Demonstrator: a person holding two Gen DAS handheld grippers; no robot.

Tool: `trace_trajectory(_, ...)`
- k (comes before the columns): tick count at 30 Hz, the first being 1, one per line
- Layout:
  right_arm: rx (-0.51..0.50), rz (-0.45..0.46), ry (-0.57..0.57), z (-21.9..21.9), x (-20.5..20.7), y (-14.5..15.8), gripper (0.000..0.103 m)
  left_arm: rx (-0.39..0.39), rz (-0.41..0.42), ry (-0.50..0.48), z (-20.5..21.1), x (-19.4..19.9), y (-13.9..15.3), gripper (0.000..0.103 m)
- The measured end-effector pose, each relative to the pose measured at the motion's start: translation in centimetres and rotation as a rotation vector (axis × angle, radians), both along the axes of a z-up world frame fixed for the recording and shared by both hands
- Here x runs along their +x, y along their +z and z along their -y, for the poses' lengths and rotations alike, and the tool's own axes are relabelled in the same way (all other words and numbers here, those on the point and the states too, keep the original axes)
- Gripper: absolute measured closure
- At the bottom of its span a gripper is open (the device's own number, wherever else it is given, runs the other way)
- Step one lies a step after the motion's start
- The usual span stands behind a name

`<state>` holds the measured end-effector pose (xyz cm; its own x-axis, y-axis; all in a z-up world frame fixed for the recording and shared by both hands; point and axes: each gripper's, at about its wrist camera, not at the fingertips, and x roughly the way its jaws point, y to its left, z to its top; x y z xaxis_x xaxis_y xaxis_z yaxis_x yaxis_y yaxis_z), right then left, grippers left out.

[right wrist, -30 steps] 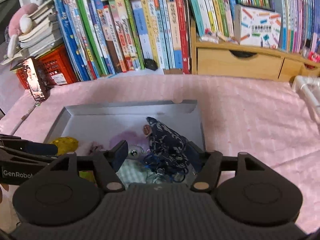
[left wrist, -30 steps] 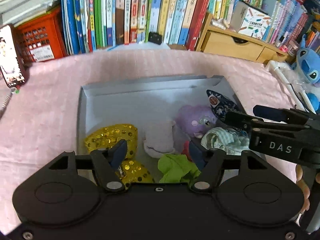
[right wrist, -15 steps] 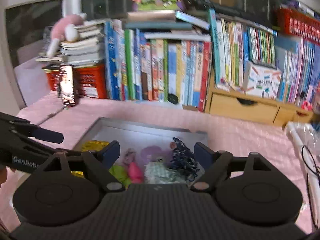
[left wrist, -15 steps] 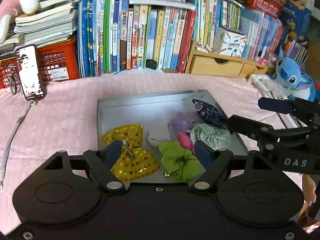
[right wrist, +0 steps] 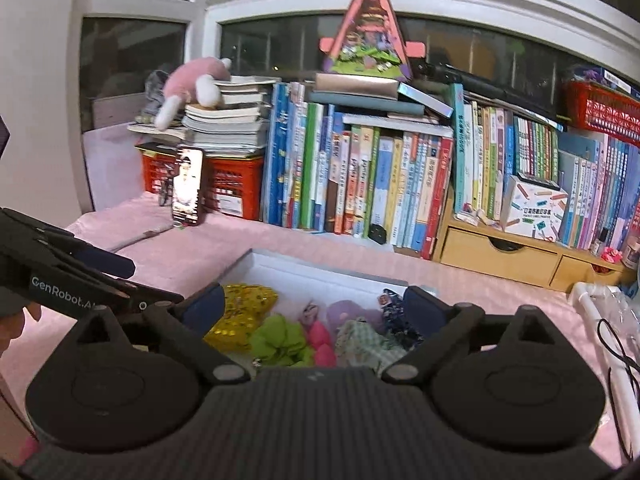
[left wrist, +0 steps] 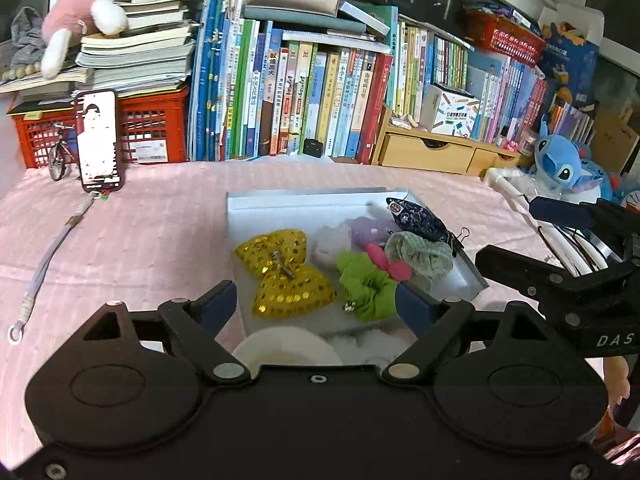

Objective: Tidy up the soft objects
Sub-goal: 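Move the right gripper to the white plush cat while the left approaches the blue face mask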

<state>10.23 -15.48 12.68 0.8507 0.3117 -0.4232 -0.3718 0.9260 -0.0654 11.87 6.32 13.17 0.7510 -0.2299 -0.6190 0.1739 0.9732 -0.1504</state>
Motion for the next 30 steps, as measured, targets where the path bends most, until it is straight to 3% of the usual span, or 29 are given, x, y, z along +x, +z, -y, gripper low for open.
trace_trajectory(16,-0.140,0.128,0.073,-4.1,-5.9,-2.6,0.000,0.028,0.156,0.071,-2.8,-9.2,-2.3,0.012)
trace_trajectory(20,-0.193,0.150,0.093,-5.3,-7.0,-3.8,0.000,0.071,0.186,0.081,-3.2,-10.6,-2.8,0.008)
trace_trajectory(30,-0.290,0.151,0.102,-6.7,-8.2,-6.4,0.000,0.097,0.187,0.125,-4.6,-12.2,-4.5,0.006)
